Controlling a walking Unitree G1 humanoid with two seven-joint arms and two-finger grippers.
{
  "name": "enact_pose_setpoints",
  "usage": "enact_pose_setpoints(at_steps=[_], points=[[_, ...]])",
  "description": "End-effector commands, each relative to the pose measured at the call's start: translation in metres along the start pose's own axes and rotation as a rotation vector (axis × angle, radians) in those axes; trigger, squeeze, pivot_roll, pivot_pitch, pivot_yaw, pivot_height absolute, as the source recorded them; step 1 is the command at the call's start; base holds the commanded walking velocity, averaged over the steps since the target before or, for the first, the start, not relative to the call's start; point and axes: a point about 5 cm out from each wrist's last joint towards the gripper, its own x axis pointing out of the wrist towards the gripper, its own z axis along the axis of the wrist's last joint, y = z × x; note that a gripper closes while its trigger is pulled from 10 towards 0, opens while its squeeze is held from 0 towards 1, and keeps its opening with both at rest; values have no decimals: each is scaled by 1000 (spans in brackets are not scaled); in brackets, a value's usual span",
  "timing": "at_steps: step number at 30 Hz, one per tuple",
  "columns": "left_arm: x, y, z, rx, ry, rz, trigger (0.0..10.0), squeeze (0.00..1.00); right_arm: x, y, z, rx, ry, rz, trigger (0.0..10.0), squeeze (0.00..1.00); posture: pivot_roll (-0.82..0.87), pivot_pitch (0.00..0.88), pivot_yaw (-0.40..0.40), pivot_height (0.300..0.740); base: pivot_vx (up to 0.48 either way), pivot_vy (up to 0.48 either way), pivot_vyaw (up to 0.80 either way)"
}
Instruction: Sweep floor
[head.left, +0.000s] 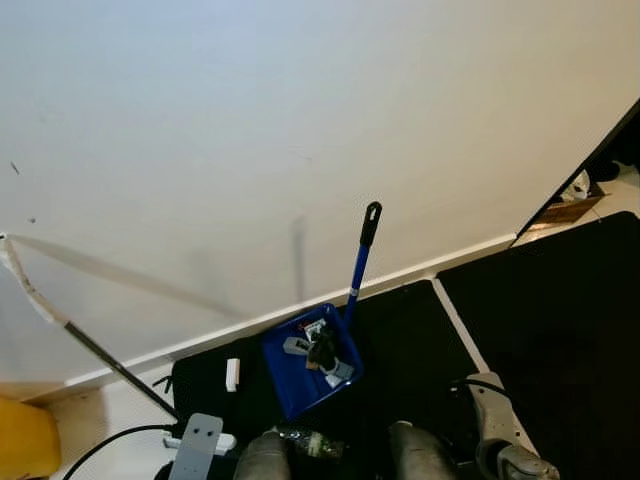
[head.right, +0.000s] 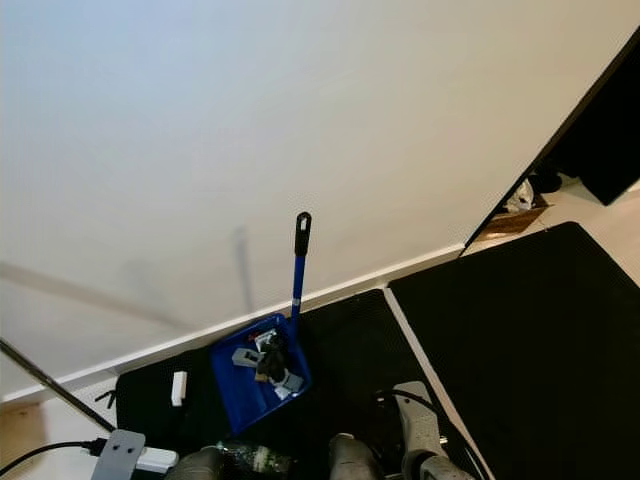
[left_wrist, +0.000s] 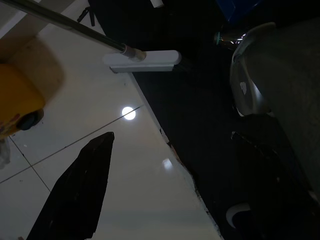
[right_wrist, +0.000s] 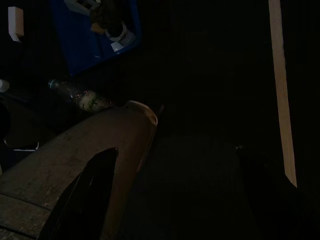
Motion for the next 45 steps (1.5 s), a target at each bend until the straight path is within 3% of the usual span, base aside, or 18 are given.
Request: enact_pose_setpoints(at_steps=[1,45], points=[[-2,-6,-9,-10,33,-17,10000,0,-2,-1,-8,5,28,-4,10000,0,12,135,-40,740,0,0,0],[-2,-5,-8,-14,32,-11,10000,0,-2,0,-6,17,18,-1,10000,0,15,138,-37,740,0,0,0]])
